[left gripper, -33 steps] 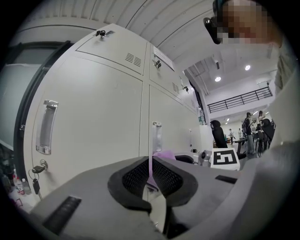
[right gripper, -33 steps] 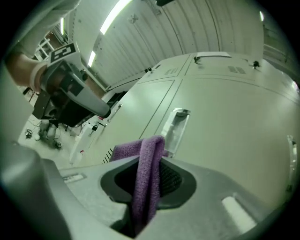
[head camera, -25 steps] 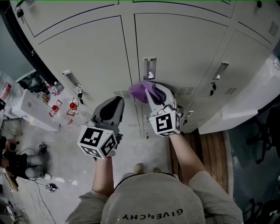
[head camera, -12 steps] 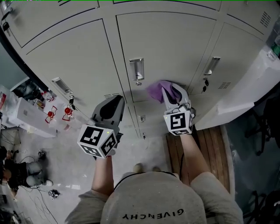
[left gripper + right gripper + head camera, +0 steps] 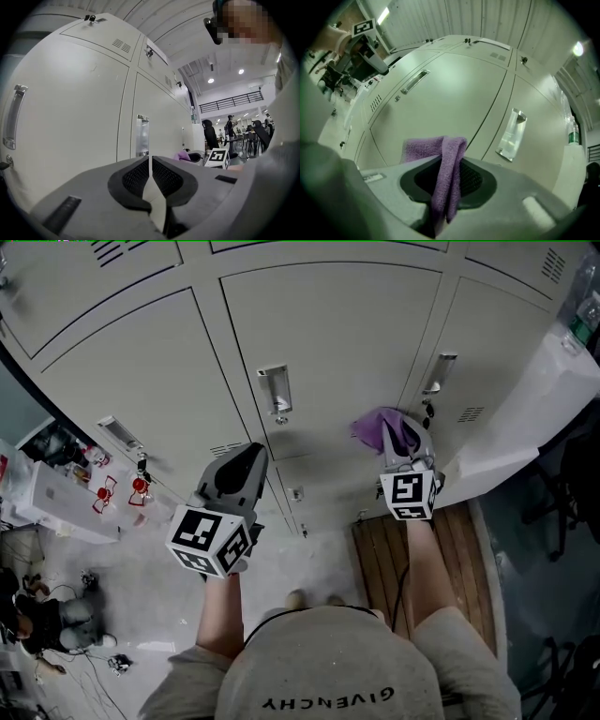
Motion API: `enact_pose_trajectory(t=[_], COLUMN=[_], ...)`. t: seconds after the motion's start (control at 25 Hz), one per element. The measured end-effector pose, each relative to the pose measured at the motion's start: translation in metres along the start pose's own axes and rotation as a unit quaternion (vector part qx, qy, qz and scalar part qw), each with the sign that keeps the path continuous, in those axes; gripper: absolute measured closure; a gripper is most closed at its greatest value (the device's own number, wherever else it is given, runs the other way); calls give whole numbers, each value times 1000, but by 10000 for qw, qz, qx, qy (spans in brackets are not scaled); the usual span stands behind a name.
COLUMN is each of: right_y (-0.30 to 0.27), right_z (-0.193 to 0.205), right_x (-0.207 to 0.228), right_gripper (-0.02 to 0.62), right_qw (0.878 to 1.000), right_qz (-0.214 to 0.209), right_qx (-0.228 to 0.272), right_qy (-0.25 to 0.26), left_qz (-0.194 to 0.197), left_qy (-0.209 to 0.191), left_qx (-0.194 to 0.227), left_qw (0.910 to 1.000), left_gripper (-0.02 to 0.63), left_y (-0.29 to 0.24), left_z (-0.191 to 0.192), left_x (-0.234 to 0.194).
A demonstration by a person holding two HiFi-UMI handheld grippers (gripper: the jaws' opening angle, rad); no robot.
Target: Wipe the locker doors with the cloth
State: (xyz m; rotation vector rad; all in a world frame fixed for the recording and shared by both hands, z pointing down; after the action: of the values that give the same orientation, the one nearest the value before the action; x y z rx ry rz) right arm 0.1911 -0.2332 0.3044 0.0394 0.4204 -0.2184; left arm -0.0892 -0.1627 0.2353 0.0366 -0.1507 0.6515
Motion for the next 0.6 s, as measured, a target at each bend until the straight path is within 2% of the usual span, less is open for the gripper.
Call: enact_pose_trajectory(t=[0.2, 0.28, 0.44, 0.6], right_y=[5, 7, 0, -10], right_z=[6, 3, -7, -19], right_x=[9, -1, -47, -108], right_gripper=[522, 528, 528, 528], right_qw=[9995, 9996, 9977, 9904], right_qz=[231, 137, -585, -1327], right_qx=[-118, 3, 262, 377], right_qy=[-206, -264, -217, 25], left_qz=[-7, -46, -158, -299], left_qy=[0, 12, 44, 63], left_qx=[-34, -60, -94, -130], left_qw=[10000, 10000, 9998, 9994], left_gripper=[588, 588, 588, 588], left_y=[2, 6, 14, 25], left_z=[1, 3, 6, 9], left_x=[3, 2, -3, -10])
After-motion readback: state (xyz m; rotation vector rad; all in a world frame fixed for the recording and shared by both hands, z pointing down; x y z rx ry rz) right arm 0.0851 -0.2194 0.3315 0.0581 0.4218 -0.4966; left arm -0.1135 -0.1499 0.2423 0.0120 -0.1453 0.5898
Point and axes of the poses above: the fingertips, and each gripper's own axes: y backward along the fingers, x to its right, z out of its underside, the point moved 6 cm from there along y, backward along the fingers, and after that the axes turned 11 degrees about -y, right-handed, at the moved point
